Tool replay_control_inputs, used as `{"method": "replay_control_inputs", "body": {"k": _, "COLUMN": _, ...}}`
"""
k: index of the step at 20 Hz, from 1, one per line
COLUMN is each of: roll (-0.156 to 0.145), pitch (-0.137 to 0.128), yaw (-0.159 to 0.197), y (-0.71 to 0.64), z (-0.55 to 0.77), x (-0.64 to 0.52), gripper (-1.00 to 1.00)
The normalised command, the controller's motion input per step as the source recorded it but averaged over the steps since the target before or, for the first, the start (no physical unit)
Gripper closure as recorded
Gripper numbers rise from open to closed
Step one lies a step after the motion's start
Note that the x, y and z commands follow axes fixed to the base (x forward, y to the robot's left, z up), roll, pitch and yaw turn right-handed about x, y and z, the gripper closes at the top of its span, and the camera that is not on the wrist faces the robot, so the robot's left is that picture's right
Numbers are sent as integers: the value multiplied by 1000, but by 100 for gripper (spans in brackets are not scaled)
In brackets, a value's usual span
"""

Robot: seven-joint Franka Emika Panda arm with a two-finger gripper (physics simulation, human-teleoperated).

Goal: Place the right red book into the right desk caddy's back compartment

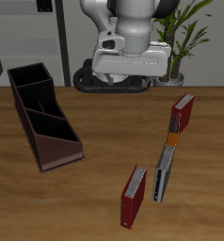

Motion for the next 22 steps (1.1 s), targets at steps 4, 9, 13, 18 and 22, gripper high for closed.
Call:
{"method": "replay_control_inputs", "body": {"k": 4, "roll": -23, "pitch": -19, "yaw": -4, "y": 21, "z": 120, "x": 288, "gripper": -100}}
{"method": "replay_control_inputs", "body": {"k": 9, "roll": -19, "pitch": -3, "yaw": -5, "y": 60, "z": 78, "x": 339, "gripper": -100}}
{"method": "replay_control_inputs", "body": {"k": 13, "roll": -30, "pitch": -30, "yaw": -6, "y": 27, "z": 92, "x": 234, "gripper": -100}}
{"method": "replay_control_inputs", "body": {"k": 18, "roll": 2, "pitch": -33, "yaw": -36, "y": 79, "z": 55, "x": 235, "gripper": -100}}
{"method": "replay_control_inputs", "body": {"k": 22, "roll": -1, "pitch": -32, "yaw": -12, "y": 75, "z": 47, "x": 317, "gripper": -100}}
